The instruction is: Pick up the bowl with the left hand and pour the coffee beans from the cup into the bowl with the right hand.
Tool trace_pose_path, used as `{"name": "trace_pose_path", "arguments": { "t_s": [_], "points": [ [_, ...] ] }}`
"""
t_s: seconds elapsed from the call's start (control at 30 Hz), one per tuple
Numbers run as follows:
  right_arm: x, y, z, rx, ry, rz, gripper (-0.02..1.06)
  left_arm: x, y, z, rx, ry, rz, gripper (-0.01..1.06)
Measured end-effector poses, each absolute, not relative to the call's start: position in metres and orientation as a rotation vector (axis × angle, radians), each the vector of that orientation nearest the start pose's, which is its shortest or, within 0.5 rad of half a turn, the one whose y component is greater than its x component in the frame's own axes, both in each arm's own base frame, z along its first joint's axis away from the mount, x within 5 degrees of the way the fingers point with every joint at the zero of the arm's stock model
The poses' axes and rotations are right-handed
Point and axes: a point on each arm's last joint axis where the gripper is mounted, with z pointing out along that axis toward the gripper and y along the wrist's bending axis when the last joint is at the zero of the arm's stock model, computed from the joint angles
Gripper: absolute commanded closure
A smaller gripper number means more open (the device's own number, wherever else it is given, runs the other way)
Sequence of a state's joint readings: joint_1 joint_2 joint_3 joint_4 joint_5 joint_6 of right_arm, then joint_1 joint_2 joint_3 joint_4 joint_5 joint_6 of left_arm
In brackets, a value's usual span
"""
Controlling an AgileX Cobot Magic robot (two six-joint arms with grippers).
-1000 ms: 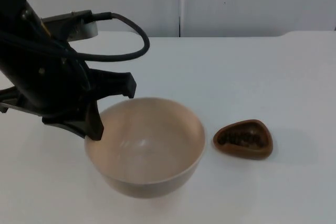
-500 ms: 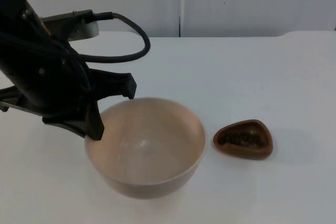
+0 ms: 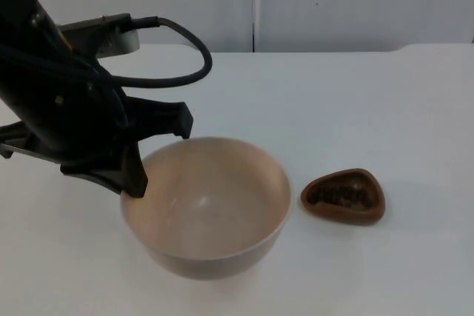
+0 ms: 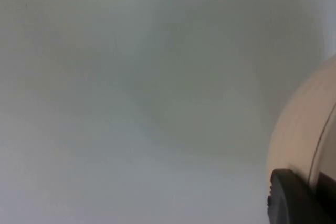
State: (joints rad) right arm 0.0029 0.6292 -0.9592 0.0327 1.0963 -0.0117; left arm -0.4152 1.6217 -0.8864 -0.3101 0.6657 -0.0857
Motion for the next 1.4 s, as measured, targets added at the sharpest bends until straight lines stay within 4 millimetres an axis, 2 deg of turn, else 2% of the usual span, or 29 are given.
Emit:
{"name": "trace_pose_path", "arguments": {
  "t_s": [0.23, 0.4, 0.47, 0.5, 0.63, 0.83, 1.03, 1.1, 1.23, 1.27, 1.4],
  "points": [
    [0.117, 0.003, 0.414, -0.016, 2.266, 0.042, -0.01, 0.259, -0.133, 0.183, 0.16, 2.918, -0.409, 1.05],
    [0.139, 0.006, 0.421, -0.017, 2.332, 0.084, 0.01, 0.26, -0.133, 0.183, 0.159, 2.912, -0.41, 1.05],
    [0.157, 0.007, 0.419, -0.017, 2.399, 0.101, 0.02, 0.26, -0.133, 0.183, 0.159, 2.912, -0.41, 1.05],
    [0.157, 0.007, 0.419, -0.017, 2.399, 0.101, 0.03, 0.26, -0.133, 0.183, 0.159, 2.912, -0.41, 1.05],
    [0.187, 0.008, 0.407, -0.014, 2.499, 0.117, 0.05, 0.26, -0.133, 0.183, 0.159, 2.912, -0.41, 1.05],
    [0.21, 0.017, 0.394, -0.063, 2.574, 0.148, 0.05, 0.26, -0.133, 0.183, 0.159, 2.912, -0.41, 1.05],
    [0.239, 0.052, 0.379, -0.212, 2.656, 0.2, 0.05, 0.26, -0.133, 0.183, 0.159, 2.912, -0.41, 1.05],
    [0.243, 0.06, 0.376, -0.247, 2.668, 0.203, 0.05, 0.26, -0.133, 0.183, 0.159, 2.912, -0.41, 1.05],
    [0.26, 0.088, 0.366, -0.322, 2.704, 0.141, 0.05, 0.26, -0.133, 0.183, 0.159, 2.912, -0.41, 1.05],
    [0.26, 0.088, 0.366, -0.322, 2.704, 0.141, 0.05, 0.26, -0.133, 0.183, 0.159, 2.912, -0.41, 1.05],
    [0.274, 0.119, 0.352, -0.404, 2.739, 0.122, 0.05, 0.26, -0.133, 0.183, 0.159, 2.912, -0.41, 1.05]
  ]
}}
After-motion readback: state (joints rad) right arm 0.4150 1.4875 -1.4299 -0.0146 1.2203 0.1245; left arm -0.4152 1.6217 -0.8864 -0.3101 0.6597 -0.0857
